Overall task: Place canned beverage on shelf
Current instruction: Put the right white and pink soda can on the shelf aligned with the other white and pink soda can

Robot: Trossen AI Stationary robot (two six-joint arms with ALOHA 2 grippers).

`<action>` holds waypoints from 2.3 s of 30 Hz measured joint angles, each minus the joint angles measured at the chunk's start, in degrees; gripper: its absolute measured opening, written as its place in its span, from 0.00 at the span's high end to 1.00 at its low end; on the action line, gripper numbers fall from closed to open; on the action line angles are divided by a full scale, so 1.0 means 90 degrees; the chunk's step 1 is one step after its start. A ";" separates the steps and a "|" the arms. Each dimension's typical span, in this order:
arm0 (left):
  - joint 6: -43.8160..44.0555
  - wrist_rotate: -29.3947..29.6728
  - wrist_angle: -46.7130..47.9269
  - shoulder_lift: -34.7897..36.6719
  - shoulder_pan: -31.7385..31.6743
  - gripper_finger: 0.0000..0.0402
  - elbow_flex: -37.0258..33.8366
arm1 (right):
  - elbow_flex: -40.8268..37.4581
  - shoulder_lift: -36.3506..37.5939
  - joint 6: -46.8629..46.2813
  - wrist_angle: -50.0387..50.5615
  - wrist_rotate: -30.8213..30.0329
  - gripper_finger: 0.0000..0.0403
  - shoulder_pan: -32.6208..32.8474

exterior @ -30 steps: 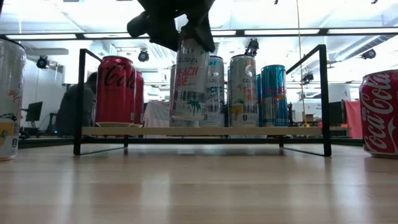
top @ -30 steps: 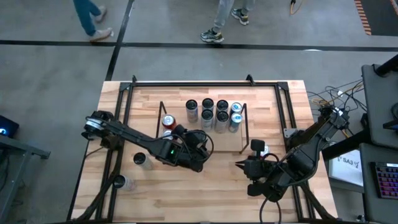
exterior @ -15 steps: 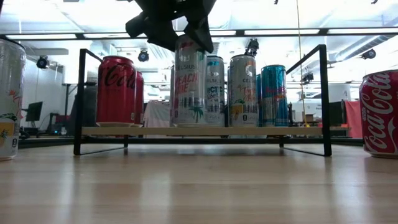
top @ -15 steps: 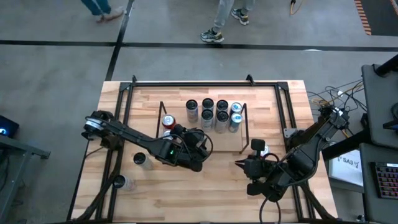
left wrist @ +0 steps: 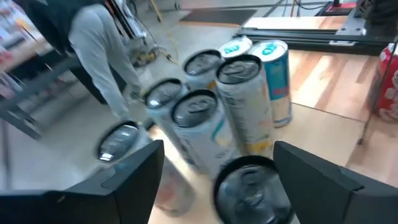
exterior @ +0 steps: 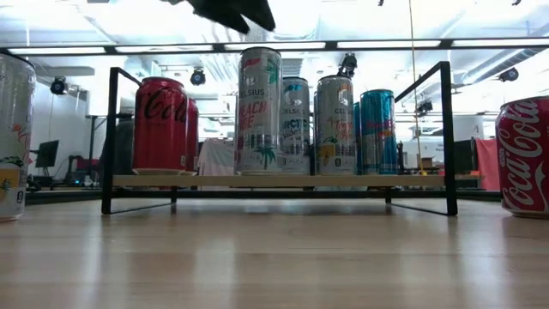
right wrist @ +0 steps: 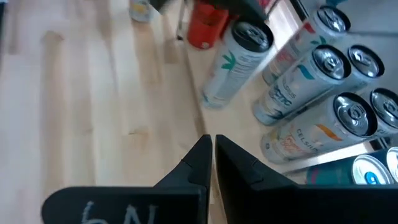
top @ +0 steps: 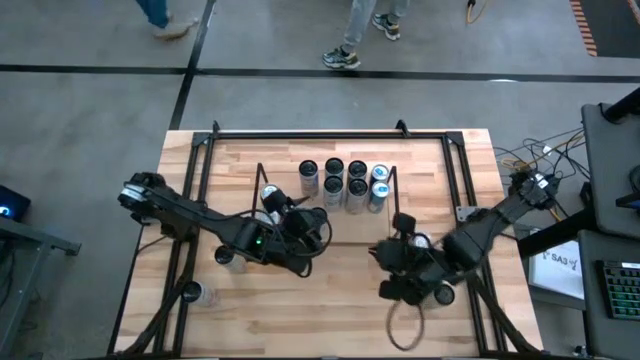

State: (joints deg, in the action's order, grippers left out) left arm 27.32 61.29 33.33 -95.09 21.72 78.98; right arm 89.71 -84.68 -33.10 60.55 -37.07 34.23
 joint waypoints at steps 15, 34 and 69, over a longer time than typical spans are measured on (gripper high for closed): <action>-0.0170 0.0860 0.0602 0.1454 0.0980 0.50 -0.1212 | 0.0002 -0.0475 0.1848 -0.1637 0.1518 0.97 -0.1910; -0.6007 -0.3537 -0.6271 0.4023 0.1119 0.98 -0.4811 | 0.0058 -0.0705 0.2334 -0.2998 0.2270 0.97 -0.2500; -0.6391 -0.3021 -0.6233 0.4206 0.1117 1.00 -0.4826 | -0.0517 -0.1275 0.1408 -0.3464 0.1597 0.97 -0.2721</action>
State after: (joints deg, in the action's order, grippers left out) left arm -30.20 34.11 -22.76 -57.23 31.77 35.55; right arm 85.06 -96.16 -20.42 29.37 -22.70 9.74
